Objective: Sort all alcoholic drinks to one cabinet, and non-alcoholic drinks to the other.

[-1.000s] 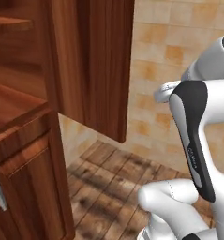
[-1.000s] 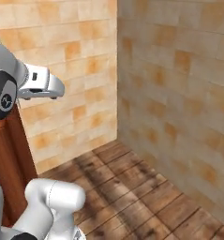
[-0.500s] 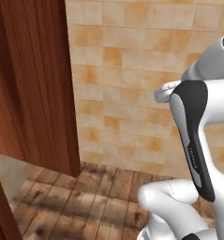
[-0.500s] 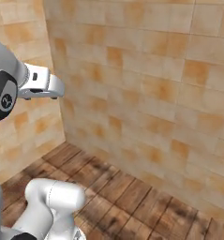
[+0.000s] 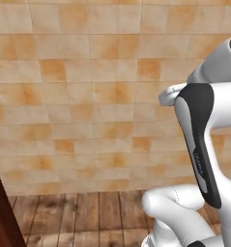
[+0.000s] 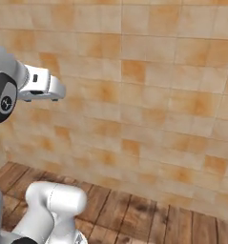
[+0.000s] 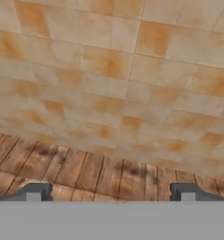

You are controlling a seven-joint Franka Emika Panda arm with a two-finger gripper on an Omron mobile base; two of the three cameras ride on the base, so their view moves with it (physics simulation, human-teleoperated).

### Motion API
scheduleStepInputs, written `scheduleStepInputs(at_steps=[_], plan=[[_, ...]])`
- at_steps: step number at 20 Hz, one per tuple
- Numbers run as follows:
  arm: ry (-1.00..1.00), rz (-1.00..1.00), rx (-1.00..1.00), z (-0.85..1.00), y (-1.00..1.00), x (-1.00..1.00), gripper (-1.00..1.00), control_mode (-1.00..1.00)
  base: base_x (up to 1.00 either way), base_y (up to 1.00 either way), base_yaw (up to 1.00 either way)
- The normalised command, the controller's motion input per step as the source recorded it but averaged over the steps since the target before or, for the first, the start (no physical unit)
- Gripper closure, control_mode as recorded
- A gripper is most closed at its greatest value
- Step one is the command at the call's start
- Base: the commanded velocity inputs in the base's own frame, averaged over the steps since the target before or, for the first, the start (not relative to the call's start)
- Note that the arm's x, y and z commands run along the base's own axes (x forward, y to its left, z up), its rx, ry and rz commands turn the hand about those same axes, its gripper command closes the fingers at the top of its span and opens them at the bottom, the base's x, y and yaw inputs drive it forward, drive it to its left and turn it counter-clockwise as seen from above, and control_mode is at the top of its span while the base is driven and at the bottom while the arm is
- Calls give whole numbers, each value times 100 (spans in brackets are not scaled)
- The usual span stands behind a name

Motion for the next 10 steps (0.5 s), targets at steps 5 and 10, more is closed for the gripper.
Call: scheduleStepInputs(at_steps=[5, 10], plan=[[0, 0, 0, 0, 0, 0, -100, 100, 49, -51, -55], [0, 0, 0, 0, 0, 0, -100, 100, 44, -49, -57]])
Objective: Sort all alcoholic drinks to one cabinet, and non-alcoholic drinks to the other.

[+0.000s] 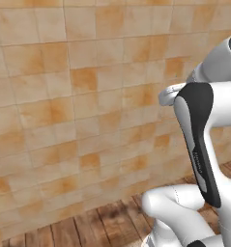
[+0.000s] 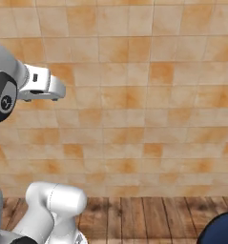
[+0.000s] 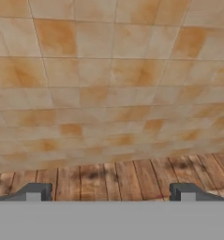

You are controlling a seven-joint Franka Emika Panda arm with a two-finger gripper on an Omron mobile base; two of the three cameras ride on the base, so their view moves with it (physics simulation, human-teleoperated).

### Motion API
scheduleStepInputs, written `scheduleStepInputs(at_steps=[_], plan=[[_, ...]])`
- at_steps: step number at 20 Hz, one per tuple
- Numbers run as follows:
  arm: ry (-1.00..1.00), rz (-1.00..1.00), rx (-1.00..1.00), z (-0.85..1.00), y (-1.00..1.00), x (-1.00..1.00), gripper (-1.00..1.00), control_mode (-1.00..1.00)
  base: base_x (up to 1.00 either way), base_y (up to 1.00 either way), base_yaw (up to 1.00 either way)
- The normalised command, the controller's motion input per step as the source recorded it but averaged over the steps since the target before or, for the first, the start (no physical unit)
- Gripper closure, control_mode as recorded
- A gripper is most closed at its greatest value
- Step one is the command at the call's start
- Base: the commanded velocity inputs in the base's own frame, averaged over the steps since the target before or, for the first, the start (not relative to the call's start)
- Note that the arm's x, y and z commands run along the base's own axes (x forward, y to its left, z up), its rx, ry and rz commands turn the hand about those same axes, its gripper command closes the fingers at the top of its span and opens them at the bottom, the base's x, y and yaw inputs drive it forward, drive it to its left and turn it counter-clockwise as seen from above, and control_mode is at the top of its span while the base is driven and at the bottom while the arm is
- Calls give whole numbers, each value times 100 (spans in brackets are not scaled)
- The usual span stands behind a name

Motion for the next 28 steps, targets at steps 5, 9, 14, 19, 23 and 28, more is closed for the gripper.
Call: scheduleStepInputs(at_steps=[5, 9, 14, 19, 23, 28], plan=[[0, 0, 0, 0, 0, 0, -100, 100, 43, -40, -60], [0, 0, 0, 0, 0, 0, -100, 100, 62, -3, -59], [0, 0, 0, 0, 0, 0, -100, 100, 74, 31, -53], [0, 0, 0, 0, 0, 0, -100, 100, 80, 40, -59], [0, 0, 0, 0, 0, 0, -100, 100, 82, 20, -61], [0, 0, 0, 0, 0, 0, -100, 100, 97, 0, -54]])
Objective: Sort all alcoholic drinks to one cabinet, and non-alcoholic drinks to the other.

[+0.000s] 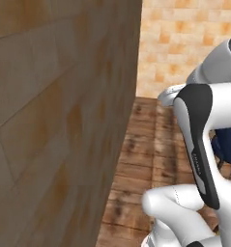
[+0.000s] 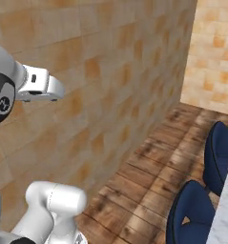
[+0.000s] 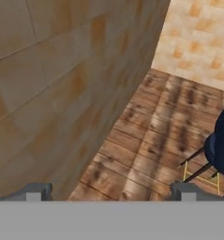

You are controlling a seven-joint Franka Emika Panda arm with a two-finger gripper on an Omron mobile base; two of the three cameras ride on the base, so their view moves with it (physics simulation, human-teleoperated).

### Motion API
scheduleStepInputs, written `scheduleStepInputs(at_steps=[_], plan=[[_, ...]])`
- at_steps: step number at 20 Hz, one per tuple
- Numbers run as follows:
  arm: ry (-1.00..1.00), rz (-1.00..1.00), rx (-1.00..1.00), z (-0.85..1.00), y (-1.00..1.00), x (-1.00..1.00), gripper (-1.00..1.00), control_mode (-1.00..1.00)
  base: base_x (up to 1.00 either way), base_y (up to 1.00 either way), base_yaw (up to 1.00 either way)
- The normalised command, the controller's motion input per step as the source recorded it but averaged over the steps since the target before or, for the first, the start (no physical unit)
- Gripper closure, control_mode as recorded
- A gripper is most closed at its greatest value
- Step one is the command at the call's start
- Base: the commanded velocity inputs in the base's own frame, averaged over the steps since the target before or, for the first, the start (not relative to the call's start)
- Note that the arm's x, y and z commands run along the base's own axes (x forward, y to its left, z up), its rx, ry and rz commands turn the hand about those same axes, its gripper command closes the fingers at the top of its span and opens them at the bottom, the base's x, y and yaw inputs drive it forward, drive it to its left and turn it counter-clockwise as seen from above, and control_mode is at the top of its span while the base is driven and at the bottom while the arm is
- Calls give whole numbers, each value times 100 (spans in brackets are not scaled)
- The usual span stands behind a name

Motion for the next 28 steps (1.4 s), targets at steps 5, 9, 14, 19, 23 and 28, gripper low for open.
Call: scheduleStepInputs(at_steps=[5, 9, 14, 19, 23, 28], plan=[[0, 0, 0, 0, 0, 0, -100, 100, 100, -20, -43], [0, 0, 0, 0, 0, 0, -100, 100, 100, -8, -28], [0, 0, 0, 0, 0, 0, -100, 100, 100, 2, -20], [0, 0, 0, 0, 0, 0, -100, 100, 100, 21, -24], [0, 0, 0, 0, 0, 0, -100, 100, 100, 15, -29], [0, 0, 0, 0, 0, 0, -100, 100, 100, 32, -37]])
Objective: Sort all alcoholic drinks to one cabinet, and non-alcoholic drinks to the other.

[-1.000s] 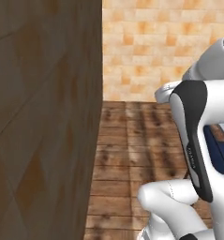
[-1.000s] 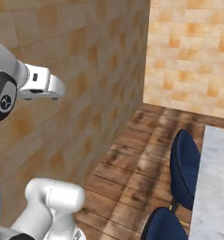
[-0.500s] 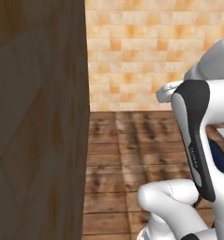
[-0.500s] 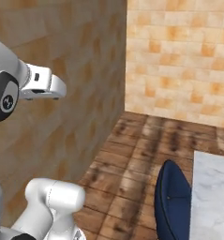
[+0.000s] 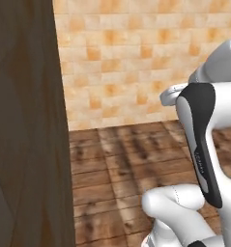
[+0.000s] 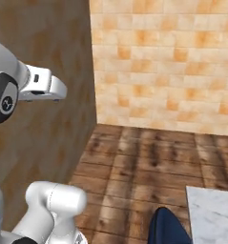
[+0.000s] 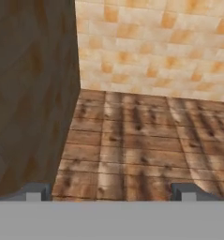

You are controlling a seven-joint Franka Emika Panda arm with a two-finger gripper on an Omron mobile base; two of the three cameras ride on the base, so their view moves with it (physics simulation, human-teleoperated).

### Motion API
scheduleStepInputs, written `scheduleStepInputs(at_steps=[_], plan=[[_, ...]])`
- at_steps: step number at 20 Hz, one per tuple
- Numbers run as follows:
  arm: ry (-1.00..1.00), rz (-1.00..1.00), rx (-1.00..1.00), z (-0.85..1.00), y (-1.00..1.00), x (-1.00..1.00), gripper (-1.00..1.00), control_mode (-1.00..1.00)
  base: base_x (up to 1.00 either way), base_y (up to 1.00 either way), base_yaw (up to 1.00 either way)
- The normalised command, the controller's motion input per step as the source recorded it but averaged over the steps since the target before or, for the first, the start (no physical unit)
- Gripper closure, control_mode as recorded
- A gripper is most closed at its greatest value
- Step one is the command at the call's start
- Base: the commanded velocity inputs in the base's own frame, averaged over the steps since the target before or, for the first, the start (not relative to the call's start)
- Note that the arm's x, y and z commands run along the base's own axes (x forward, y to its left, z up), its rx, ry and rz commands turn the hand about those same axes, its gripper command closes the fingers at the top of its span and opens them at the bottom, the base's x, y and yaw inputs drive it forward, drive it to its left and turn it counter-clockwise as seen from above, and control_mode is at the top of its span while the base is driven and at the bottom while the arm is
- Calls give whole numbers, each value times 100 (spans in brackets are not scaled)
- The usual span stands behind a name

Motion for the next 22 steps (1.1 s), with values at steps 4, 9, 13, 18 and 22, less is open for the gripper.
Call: scheduleStepInputs(at_steps=[4, 9, 13, 18, 22], plan=[[0, 0, 0, 0, 0, 0, -100, 100, 100, 29, -47], [0, 0, 0, 0, 0, 0, -100, 100, 92, 45, -62], [0, 0, 0, 0, 0, 0, -100, 100, 46, 42, -80], [0, 0, 0, 0, 0, 0, -100, 100, 32, 39, -82], [0, 0, 0, 0, 0, 0, -100, 100, 37, 52, -82]])
